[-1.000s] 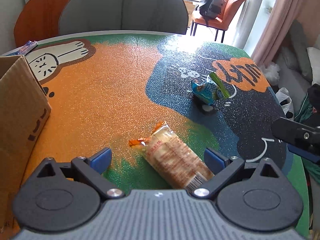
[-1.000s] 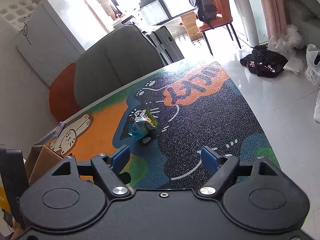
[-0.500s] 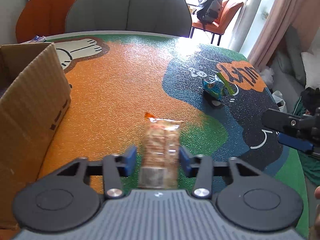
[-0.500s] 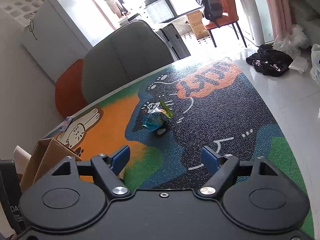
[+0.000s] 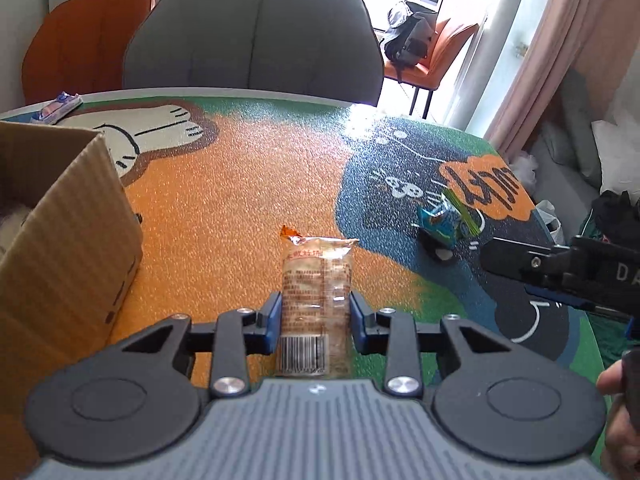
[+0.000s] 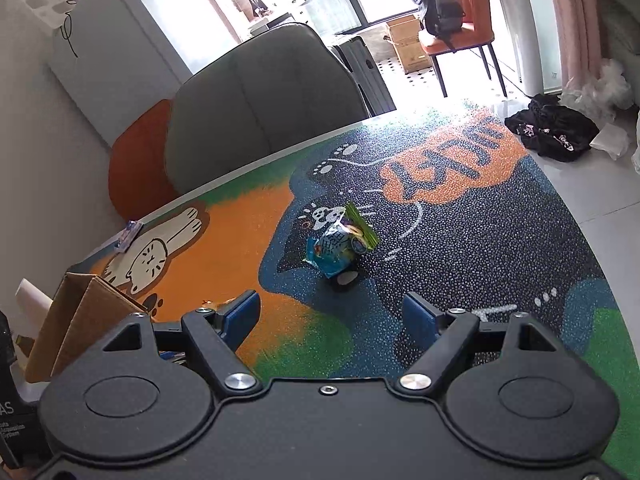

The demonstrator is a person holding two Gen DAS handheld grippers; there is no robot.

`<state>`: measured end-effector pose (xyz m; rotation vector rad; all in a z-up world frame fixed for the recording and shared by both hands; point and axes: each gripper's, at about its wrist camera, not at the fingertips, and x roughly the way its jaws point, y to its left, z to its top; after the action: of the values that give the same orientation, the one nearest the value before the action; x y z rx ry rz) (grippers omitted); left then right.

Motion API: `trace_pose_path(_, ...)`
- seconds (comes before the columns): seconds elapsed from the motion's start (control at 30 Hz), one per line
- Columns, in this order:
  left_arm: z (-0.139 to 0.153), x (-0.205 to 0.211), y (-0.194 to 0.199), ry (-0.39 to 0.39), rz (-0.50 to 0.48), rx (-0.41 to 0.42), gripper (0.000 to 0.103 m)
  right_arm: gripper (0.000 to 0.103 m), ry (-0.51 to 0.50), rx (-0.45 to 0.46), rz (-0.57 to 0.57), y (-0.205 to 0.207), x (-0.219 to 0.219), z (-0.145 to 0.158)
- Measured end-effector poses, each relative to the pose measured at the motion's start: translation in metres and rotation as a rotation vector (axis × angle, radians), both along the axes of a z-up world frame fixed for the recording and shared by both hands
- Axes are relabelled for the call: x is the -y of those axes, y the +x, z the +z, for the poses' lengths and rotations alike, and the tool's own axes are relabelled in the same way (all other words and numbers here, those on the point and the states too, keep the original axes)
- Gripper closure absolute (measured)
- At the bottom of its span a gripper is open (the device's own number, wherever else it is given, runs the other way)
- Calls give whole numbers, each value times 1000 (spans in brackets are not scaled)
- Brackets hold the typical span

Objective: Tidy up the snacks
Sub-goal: 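Lift bread roll with left gripper while right grasps the blue-green chip bag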

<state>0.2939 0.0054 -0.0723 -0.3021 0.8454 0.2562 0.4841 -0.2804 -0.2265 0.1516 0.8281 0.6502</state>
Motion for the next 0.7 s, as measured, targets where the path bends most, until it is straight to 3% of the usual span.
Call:
trace_pose_path(0.17,-4,-8,13,-1,-1,10,70,23,-31,-17,11,21,-15,-7)
trace_pose_path(0.27,-7,-14,18,-9,22,17,69,17,-50,-11,15,30,-23,-10)
trace_pose_path(0.6,-11,-25,29,-23,36,37,69,16,-120,25,15,51,-49,-19)
trace_pose_path(0.7,-11,-27,29,-29,42,41,69,42,-164,53,24,49,-55,-17)
